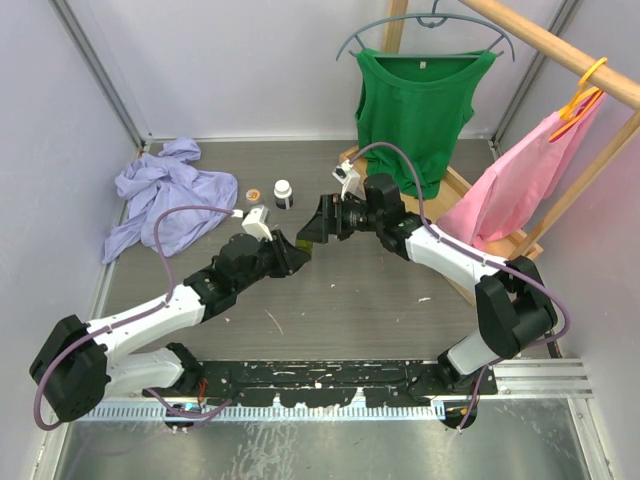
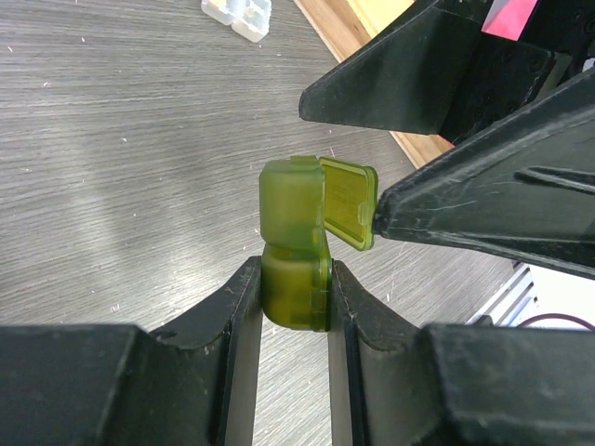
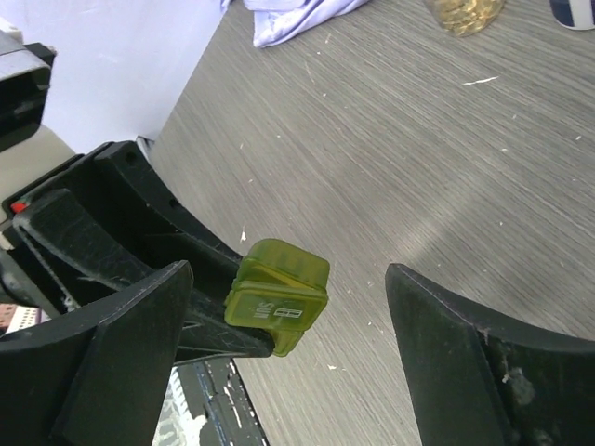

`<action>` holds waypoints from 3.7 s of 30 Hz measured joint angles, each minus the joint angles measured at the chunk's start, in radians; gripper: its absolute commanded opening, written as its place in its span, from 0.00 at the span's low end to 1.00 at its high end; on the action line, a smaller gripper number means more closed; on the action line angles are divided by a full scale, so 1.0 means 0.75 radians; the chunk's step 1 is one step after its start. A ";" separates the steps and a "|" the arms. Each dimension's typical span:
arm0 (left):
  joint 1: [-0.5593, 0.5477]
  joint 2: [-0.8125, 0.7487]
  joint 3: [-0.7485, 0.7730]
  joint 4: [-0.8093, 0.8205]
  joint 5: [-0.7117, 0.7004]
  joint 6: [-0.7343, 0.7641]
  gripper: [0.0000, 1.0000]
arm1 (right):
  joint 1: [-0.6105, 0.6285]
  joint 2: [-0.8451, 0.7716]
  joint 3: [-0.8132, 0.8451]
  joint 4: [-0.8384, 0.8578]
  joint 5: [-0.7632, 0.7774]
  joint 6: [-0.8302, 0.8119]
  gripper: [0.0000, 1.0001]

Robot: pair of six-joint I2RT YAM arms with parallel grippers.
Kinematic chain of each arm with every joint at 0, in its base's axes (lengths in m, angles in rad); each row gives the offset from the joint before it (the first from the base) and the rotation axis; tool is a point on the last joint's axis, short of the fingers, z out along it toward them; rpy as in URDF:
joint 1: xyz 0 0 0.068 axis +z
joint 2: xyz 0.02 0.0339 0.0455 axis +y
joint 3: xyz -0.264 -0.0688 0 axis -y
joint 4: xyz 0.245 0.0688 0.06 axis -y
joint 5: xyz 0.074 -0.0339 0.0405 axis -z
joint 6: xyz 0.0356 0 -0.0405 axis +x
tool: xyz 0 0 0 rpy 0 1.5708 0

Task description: Sort the pills into containers

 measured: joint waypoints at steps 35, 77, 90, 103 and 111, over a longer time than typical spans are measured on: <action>0.004 -0.169 -0.073 -0.006 -0.068 -0.058 0.00 | -0.054 0.001 0.050 -0.131 0.086 -0.161 0.67; 0.012 -0.185 -0.090 0.011 -0.035 -0.098 0.00 | -0.121 0.066 0.087 -0.220 -0.218 -0.408 0.47; 0.012 -0.179 -0.102 0.140 0.068 -0.106 0.00 | -0.108 0.113 0.103 -0.242 -0.230 -0.431 0.47; 0.072 -0.171 -0.221 0.238 0.078 -0.207 0.00 | -0.166 0.113 0.104 -0.244 -0.275 -0.427 0.86; 0.109 -0.112 -0.304 0.381 0.079 -0.329 0.02 | -0.210 0.115 0.077 -0.119 -0.393 -0.330 0.95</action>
